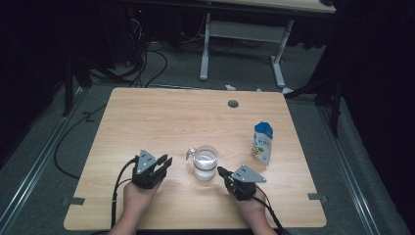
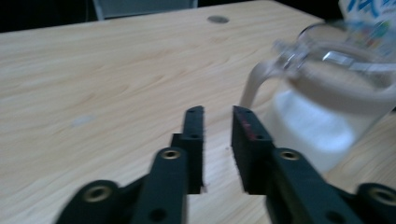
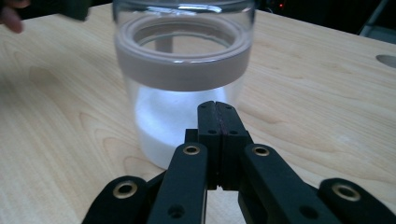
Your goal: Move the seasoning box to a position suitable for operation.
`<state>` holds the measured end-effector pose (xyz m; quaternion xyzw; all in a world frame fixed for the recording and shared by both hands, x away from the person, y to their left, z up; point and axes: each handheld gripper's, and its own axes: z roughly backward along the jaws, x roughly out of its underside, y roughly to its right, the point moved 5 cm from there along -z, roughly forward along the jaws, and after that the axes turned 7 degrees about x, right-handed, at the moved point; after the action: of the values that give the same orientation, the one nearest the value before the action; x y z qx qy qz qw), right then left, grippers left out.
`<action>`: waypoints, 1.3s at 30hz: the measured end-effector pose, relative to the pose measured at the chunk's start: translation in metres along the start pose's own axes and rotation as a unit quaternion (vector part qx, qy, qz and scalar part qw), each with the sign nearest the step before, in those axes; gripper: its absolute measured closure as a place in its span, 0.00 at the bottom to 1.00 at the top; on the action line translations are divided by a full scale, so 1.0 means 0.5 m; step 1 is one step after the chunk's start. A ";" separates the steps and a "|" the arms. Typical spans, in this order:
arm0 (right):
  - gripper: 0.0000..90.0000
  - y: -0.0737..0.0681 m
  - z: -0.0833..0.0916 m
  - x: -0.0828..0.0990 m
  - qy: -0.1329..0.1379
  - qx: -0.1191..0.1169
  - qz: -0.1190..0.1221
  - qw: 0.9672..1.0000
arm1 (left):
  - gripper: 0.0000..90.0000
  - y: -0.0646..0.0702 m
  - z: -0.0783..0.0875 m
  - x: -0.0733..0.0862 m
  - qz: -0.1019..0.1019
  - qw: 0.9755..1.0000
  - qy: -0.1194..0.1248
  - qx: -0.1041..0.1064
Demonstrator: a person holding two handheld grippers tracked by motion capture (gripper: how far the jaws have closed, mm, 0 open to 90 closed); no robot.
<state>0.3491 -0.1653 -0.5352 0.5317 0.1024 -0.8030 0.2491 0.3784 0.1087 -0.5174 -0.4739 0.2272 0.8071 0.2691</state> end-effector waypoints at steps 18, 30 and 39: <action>0.99 0.035 -0.032 -0.041 -0.007 0.034 -0.012 0.999 | 0.46 -0.117 0.100 0.089 0.043 0.997 0.009 -0.056; 1.00 0.020 -0.026 -0.045 -0.008 0.034 -0.011 0.999 | 0.46 -0.122 0.113 0.089 0.049 0.997 0.029 -0.057; 1.00 0.004 -0.009 -0.052 0.000 0.036 0.007 0.999 | 0.47 -0.115 0.113 0.084 0.040 0.997 0.031 -0.057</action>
<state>0.3617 -0.1574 -0.5134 0.5410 0.0699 -0.8045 0.2350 0.3623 0.1961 -0.5360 -0.5034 0.2081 0.8139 0.2024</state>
